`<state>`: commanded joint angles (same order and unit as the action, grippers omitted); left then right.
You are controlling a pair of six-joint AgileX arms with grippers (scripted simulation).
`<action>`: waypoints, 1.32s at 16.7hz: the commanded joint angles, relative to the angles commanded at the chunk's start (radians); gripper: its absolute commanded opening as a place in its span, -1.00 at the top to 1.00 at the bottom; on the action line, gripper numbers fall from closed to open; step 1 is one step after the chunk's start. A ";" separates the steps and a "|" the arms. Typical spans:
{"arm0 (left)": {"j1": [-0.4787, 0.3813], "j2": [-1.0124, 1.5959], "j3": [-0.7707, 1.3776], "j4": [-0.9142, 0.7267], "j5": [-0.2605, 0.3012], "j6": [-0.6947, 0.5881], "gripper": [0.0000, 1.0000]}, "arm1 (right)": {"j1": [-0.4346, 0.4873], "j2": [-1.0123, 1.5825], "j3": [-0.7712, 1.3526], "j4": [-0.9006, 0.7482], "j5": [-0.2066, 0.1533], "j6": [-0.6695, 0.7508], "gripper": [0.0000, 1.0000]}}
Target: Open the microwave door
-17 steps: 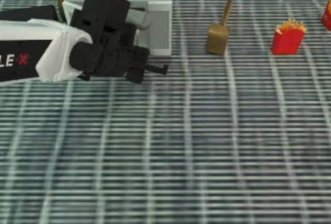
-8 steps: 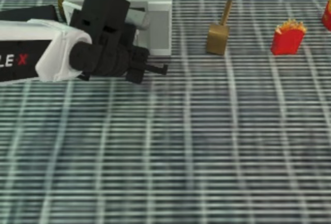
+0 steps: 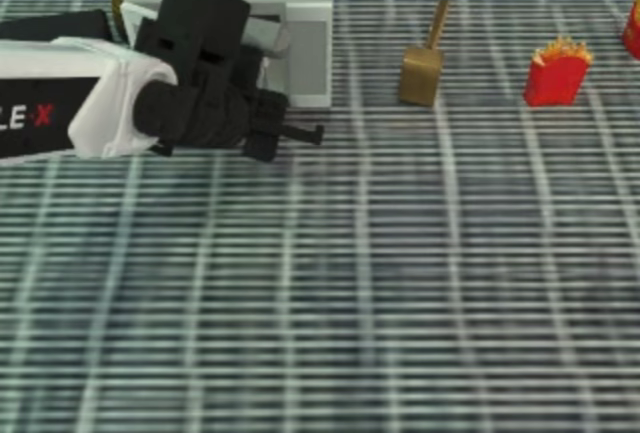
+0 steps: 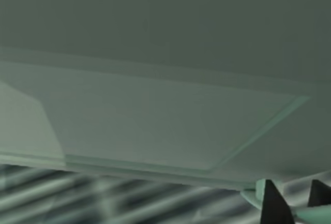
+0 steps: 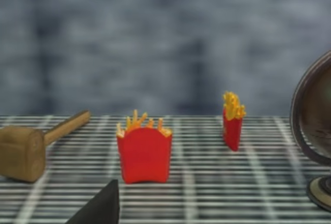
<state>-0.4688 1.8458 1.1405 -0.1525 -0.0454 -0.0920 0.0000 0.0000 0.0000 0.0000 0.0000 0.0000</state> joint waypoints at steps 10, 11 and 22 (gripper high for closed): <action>0.002 -0.008 -0.014 0.001 0.024 0.018 1.00 | 0.000 0.000 0.000 0.000 0.000 0.000 -1.00; 0.007 -0.016 -0.020 0.004 0.032 0.029 1.00 | 0.000 0.000 0.000 0.000 0.000 0.000 -1.00; 0.027 -0.036 -0.047 0.012 0.063 0.073 1.00 | 0.000 0.000 0.000 0.000 0.000 0.000 -1.00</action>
<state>-0.4418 1.8099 1.0938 -0.1410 0.0173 -0.0193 0.0000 0.0000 0.0000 0.0000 0.0000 0.0000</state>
